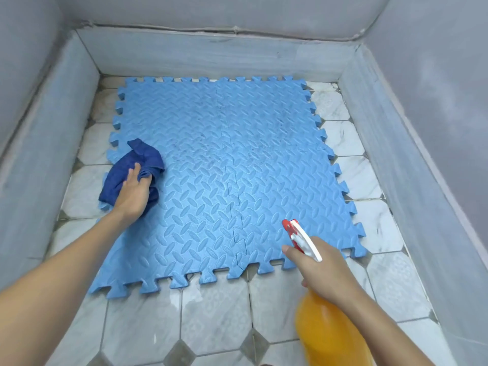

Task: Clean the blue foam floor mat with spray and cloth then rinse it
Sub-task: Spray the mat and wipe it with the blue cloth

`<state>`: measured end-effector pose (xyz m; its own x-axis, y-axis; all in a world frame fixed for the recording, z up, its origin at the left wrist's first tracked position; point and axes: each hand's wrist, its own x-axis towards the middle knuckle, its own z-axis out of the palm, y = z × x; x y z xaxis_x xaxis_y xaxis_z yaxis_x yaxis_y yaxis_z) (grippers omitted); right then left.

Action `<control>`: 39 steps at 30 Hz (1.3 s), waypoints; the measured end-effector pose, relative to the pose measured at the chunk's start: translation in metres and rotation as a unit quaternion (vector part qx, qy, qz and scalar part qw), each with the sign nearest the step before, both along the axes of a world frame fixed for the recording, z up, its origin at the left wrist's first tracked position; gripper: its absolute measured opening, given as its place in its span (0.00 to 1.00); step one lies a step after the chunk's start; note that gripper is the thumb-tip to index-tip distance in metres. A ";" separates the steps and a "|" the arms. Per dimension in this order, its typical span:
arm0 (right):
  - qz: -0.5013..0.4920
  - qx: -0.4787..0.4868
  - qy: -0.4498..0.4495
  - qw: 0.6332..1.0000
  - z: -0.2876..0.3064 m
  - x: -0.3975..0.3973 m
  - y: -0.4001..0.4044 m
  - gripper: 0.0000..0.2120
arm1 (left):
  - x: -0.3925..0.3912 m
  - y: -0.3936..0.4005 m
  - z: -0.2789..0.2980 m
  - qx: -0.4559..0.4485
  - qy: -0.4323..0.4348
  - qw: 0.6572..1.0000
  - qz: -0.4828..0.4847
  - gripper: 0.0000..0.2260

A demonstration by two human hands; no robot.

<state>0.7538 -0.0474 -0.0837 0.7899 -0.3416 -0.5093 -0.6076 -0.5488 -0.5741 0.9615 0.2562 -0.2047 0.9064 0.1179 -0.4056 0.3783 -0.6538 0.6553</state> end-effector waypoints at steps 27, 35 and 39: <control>-0.099 0.018 -0.191 0.976 0.010 0.029 -0.024 0.20 | -0.030 -0.074 -0.016 0.206 -0.144 0.912 -0.325 0.31; -0.115 0.025 -0.175 0.977 0.001 0.042 -0.027 0.27 | -0.029 -0.073 -0.015 0.207 -0.138 0.910 -0.332 0.30; -0.169 0.017 -0.197 0.965 -0.001 0.033 -0.035 0.28 | -0.029 -0.073 -0.015 0.202 -0.137 0.911 -0.333 0.30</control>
<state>0.7873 -0.0826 -0.0847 0.7705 -0.6026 -0.2080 -0.4796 -0.3329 -0.8119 0.9320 0.1833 -0.2196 0.8923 -0.4053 -0.1988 -0.3317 -0.8874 0.3202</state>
